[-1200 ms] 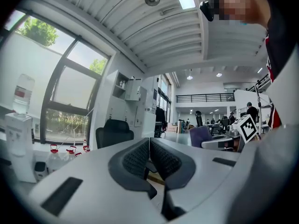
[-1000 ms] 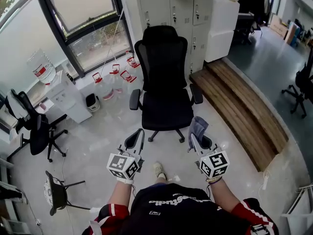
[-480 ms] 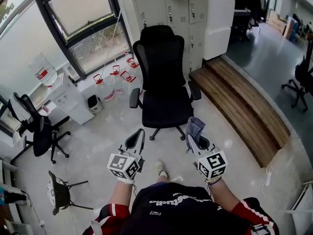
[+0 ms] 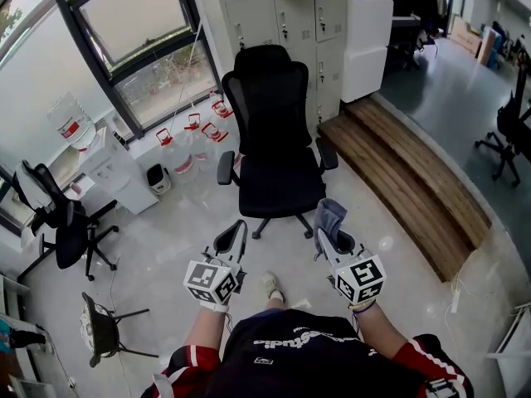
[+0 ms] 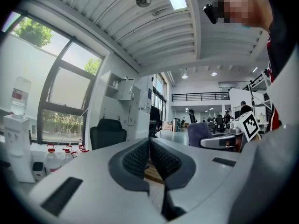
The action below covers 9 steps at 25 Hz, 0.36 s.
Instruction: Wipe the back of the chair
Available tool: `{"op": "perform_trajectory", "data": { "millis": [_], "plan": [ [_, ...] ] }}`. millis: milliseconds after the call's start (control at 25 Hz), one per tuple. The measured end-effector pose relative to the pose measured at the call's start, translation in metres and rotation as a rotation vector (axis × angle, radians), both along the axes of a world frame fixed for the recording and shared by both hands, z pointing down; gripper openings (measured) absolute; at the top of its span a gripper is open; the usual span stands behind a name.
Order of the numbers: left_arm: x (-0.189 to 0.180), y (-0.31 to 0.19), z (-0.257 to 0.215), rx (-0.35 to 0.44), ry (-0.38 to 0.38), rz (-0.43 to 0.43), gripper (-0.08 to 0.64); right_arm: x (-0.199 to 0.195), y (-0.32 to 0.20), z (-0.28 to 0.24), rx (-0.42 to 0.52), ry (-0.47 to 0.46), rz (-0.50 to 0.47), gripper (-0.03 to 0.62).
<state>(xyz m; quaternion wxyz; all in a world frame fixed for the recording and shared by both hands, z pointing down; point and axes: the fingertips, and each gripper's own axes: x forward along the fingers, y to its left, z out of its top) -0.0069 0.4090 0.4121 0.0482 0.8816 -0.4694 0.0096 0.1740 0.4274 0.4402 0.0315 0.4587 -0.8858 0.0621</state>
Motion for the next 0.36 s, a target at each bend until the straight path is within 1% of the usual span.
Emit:
{"op": "perform_trajectory", "data": {
  "millis": [160,360],
  "plan": [
    [0.0,0.003,0.0019,0.001,-0.013,-0.001,0.025,-0.0016,0.0043,-0.0002,0.002,-0.002,-0.002,0.057],
    [-0.0089,0.0093,0.0054,-0.001,-0.019,-0.004,0.025,-0.0097,0.0096,-0.0024,0.012,-0.004,-0.007,0.057]
  ]
}}
